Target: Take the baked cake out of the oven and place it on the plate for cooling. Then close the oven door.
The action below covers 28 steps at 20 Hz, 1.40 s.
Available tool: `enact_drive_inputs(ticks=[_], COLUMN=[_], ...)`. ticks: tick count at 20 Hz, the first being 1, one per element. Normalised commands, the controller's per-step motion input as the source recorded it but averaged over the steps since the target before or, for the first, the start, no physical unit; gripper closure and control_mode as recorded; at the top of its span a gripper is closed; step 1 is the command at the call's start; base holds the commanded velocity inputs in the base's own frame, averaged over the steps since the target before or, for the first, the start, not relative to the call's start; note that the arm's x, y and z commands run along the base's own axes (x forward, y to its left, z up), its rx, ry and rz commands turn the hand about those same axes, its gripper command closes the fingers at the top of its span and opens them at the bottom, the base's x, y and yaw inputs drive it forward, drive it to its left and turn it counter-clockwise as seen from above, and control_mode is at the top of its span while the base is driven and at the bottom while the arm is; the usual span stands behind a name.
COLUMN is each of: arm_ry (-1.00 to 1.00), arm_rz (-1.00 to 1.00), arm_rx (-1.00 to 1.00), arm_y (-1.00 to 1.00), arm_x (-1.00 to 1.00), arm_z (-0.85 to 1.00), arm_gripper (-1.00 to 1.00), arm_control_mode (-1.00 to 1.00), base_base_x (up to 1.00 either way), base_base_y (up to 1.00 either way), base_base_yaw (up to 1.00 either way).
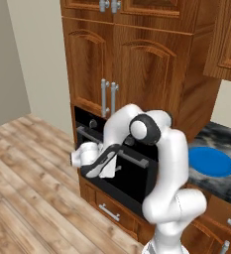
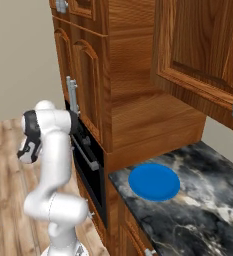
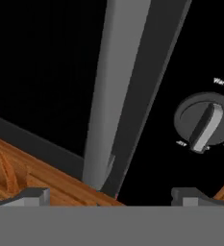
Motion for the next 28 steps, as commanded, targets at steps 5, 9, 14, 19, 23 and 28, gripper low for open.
enact_drive_inputs(ticks=[5, 9, 14, 19, 23, 28], arm_ry=[0.0, 0.0, 0.0, 0.0, 0.0, 0.0], arm_rz=[-0.02, 0.0, 0.0, 0.0, 0.0, 0.0], arm_rx=[-0.03, 0.0, 0.0, 0.0, 0.0, 0.0], arm_y=[-0.08, -0.34, -0.39, -0.23, -0.18, -0.16], arm_x=[0.59, 0.47, 0.44, 0.41, 0.26, 0.16], arm_z=[-0.18, 0.0, -0.09, -0.35, -0.39, -0.37], arm_gripper=[-1.0, -1.0, -1.0, -1.0, -1.0, 1.0], arm_control_mode=[-1.0, -1.0, -1.0, -1.0, -1.0, -1.0], base_base_x=[0.0, 0.0, 0.0, 0.0, 0.0, 0.0], base_base_y=[0.0, 0.0, 0.0, 0.0, 0.0, 0.0], base_base_yaw=[0.0, 0.0, 0.0, 0.0, 0.0, 0.0])
